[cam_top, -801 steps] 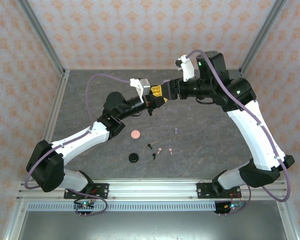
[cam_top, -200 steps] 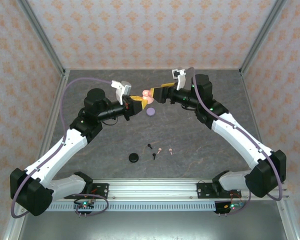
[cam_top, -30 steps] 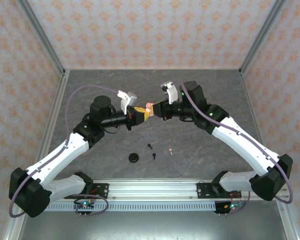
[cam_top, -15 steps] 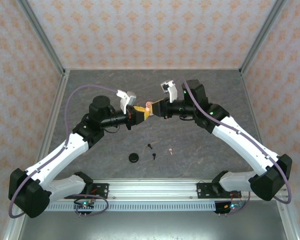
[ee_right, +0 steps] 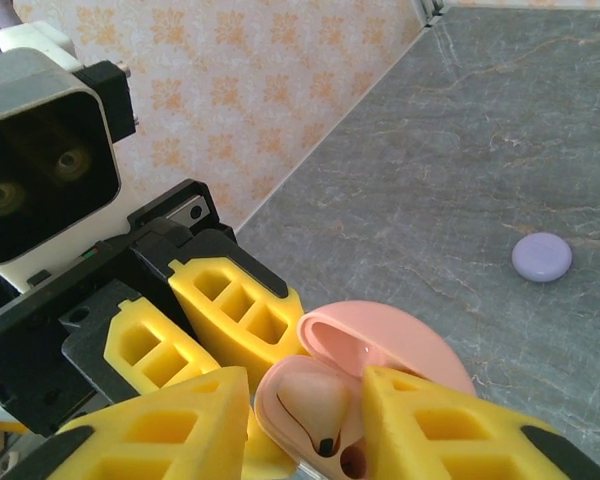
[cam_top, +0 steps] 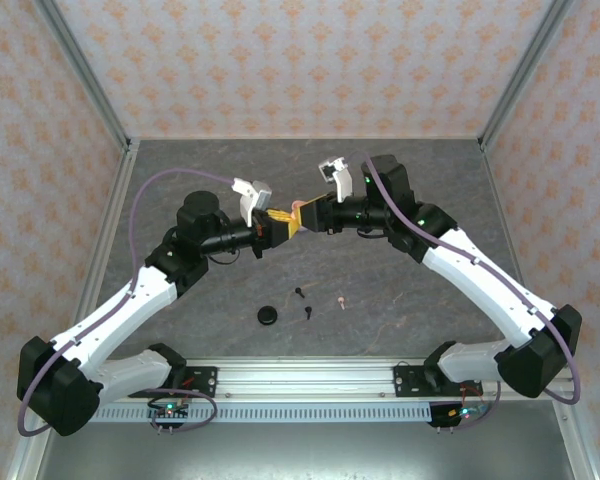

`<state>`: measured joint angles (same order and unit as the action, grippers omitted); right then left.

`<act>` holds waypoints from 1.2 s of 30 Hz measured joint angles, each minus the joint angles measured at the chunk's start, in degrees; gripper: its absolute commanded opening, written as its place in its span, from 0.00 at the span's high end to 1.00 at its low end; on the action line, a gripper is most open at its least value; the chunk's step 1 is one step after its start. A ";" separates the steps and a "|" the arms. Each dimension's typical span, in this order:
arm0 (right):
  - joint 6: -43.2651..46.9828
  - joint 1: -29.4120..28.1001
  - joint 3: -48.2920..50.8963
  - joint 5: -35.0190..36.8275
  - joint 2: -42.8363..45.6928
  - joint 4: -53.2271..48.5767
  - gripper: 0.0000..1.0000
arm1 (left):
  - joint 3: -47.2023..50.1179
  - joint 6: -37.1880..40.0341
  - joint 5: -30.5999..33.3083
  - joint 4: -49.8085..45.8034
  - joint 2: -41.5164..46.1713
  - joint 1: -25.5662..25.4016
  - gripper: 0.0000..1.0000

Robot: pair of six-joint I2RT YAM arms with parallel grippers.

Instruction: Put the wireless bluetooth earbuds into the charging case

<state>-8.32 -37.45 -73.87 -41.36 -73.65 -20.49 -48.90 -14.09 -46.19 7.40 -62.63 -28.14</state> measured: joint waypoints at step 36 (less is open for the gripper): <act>-7.32 -1.36 11.19 23.61 -17.18 -27.19 0.55 | 1.79 3.08 4.74 3.85 6.40 -0.37 0.96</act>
<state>-15.64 -38.81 -62.67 -17.76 -90.83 -47.68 -47.11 -11.00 -41.45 11.25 -56.23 -28.51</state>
